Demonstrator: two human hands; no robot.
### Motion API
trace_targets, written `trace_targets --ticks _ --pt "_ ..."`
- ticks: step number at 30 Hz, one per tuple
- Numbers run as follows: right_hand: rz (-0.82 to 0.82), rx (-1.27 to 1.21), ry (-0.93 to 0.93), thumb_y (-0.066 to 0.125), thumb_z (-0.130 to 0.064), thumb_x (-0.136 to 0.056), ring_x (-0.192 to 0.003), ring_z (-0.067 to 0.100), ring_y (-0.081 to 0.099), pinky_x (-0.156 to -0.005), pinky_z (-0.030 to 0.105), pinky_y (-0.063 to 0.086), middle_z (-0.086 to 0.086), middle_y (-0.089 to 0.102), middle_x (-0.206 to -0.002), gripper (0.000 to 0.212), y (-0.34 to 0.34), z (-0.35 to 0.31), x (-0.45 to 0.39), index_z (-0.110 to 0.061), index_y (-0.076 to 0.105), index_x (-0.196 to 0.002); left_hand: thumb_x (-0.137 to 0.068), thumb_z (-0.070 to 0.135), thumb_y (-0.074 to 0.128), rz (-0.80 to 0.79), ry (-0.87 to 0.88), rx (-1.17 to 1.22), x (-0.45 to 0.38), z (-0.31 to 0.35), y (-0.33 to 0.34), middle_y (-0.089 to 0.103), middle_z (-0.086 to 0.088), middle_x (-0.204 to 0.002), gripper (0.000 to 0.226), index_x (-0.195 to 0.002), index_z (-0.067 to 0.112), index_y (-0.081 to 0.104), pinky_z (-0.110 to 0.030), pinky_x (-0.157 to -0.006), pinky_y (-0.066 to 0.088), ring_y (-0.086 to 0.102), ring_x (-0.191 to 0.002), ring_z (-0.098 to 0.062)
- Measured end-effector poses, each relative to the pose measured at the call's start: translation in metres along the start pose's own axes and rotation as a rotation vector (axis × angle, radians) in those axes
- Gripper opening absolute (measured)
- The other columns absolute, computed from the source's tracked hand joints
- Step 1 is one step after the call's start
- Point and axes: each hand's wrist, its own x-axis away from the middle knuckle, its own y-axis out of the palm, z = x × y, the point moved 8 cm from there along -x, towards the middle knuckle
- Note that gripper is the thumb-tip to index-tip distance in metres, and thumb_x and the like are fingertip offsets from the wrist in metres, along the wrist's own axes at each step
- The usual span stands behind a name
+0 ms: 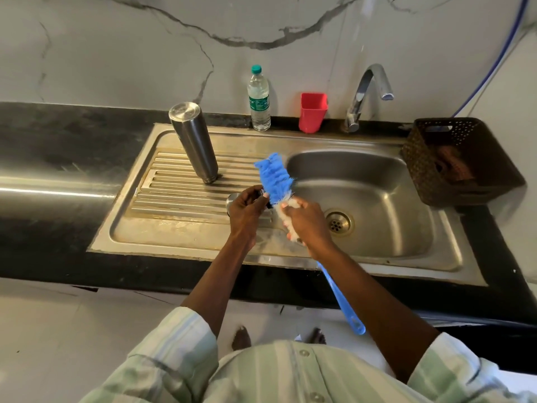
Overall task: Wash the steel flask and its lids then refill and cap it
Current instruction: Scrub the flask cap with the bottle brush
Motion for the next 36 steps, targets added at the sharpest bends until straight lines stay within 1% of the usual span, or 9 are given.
trace_targets --ticks 4,9,15,18,22,24,30,34,36 --pt "0.030 0.232 -0.123 0.059 -0.034 -0.088 -0.069 0.027 0.067 -0.064 0.040 0.055 0.004 0.072 -0.085 0.023 0.011 -0.009 0.003 -0.022 0.071 -0.104 -0.089 -0.004 0.065 -0.019 -0.008 -0.032 0.005 -0.001 0.015 0.073 -0.009 -0.088 0.014 -0.100 0.001 0.071 -0.034 -0.071 0.057 0.069 -0.077 -0.018" --pt "0.110 -0.130 0.007 0.063 -0.025 -0.088 -0.057 0.021 0.061 -0.051 0.031 0.047 0.007 0.069 -0.076 0.015 -0.011 -0.009 -0.024 -0.022 0.072 -0.100 -0.090 0.000 0.067 -0.047 0.045 -0.005 0.009 0.001 0.018 0.073 -0.017 -0.102 0.024 -0.113 -0.002 0.066 -0.031 -0.078 0.059 0.072 -0.089 -0.024" --pt "0.051 0.231 -0.135 0.060 -0.029 -0.092 -0.069 0.021 0.063 -0.063 0.034 0.047 -0.001 0.069 -0.079 0.017 -0.007 -0.018 -0.007 -0.020 0.071 -0.102 -0.088 0.001 0.070 -0.040 0.052 -0.039 -0.002 0.006 0.016 0.073 -0.020 -0.108 0.030 -0.117 -0.006 0.066 -0.044 -0.090 0.058 0.070 -0.097 -0.029" --pt "0.108 -0.072 -0.023 0.062 -0.021 -0.091 -0.056 0.022 0.059 -0.051 0.033 0.048 0.005 0.066 -0.066 0.014 -0.024 -0.013 -0.027 -0.015 0.071 -0.099 -0.091 0.002 0.066 -0.067 0.053 -0.012 0.006 0.006 0.023 0.074 -0.014 -0.101 0.021 -0.112 0.001 0.067 -0.038 -0.085 0.059 0.070 -0.094 -0.025" --pt "0.023 0.015 -0.094 0.063 -0.027 -0.091 -0.057 0.018 0.061 -0.055 0.035 0.050 0.001 0.067 -0.069 0.013 -0.013 -0.010 -0.020 -0.021 0.071 -0.098 -0.091 0.003 0.067 0.072 0.026 0.035 -0.003 0.009 0.011 0.071 -0.018 -0.103 0.027 -0.115 -0.007 0.063 -0.045 -0.089 0.057 0.069 -0.095 -0.029" --pt "-0.028 0.078 -0.134 0.062 -0.029 -0.091 -0.056 0.016 0.061 -0.053 0.033 0.050 -0.003 0.066 -0.068 0.012 0.000 -0.011 -0.008 -0.024 0.071 -0.098 -0.089 0.001 0.069 0.086 0.013 0.030 -0.007 0.009 0.010 0.072 -0.017 -0.103 0.032 -0.118 -0.009 0.062 -0.039 -0.084 0.059 0.071 -0.091 -0.026" --pt "0.081 -0.255 -0.001 0.062 -0.021 -0.091 -0.057 0.021 0.060 -0.049 0.031 0.045 0.013 0.069 -0.078 0.008 -0.011 -0.019 -0.030 -0.020 0.069 -0.091 -0.089 -0.002 0.068 0.033 0.012 0.012 0.010 0.003 0.030 0.073 -0.010 -0.084 0.009 -0.096 0.004 0.066 -0.031 -0.072 0.059 0.070 -0.074 -0.020" --pt "-0.007 0.110 -0.111 0.058 -0.029 -0.092 -0.061 0.018 0.063 -0.053 0.032 0.050 0.000 0.068 -0.075 0.017 0.010 -0.019 -0.010 -0.020 0.070 -0.100 -0.086 -0.007 0.067 0.181 0.023 -0.005 0.005 0.004 0.019 0.074 -0.006 -0.087 0.017 -0.096 0.006 0.067 -0.034 -0.074 0.058 0.071 -0.082 -0.020" --pt "0.063 0.094 -0.101 0.056 -0.032 -0.091 -0.065 0.019 0.063 -0.058 0.034 0.051 0.000 0.067 -0.075 0.018 0.001 -0.017 -0.013 -0.020 0.069 -0.095 -0.087 -0.005 0.068 0.167 0.030 0.004 0.007 0.007 0.022 0.073 -0.006 -0.086 0.015 -0.094 0.008 0.067 -0.034 -0.074 0.059 0.070 -0.082 -0.021"
